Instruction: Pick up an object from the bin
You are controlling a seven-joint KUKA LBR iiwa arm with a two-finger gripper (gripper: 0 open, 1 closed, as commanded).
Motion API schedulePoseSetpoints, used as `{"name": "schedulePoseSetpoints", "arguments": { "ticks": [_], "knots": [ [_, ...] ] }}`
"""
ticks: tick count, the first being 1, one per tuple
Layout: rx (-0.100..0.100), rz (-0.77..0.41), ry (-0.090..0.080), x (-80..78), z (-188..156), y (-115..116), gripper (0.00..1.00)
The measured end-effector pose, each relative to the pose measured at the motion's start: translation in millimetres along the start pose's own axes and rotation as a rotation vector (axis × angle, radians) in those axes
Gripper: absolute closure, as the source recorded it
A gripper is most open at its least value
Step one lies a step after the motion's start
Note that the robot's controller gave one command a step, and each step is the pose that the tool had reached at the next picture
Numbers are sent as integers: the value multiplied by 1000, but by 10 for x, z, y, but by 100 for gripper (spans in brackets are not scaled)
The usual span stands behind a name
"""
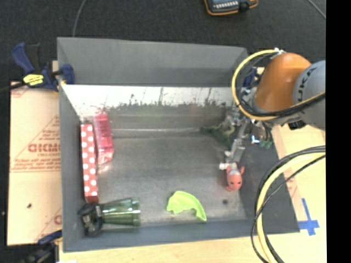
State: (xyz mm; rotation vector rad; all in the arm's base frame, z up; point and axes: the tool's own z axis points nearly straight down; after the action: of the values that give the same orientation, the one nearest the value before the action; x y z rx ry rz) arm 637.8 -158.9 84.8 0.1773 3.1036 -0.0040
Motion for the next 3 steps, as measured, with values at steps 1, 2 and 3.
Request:
{"name": "schedulePoseSetpoints", "arguments": {
  "ticks": [1, 2, 3],
  "knots": [
    [-7, -428, -11, -91, 57, 14, 0],
    [-2, -32, -14, -48, 31, -11, 100],
    [-2, -34, -13, -48, 31, -11, 100]
  ]
}}
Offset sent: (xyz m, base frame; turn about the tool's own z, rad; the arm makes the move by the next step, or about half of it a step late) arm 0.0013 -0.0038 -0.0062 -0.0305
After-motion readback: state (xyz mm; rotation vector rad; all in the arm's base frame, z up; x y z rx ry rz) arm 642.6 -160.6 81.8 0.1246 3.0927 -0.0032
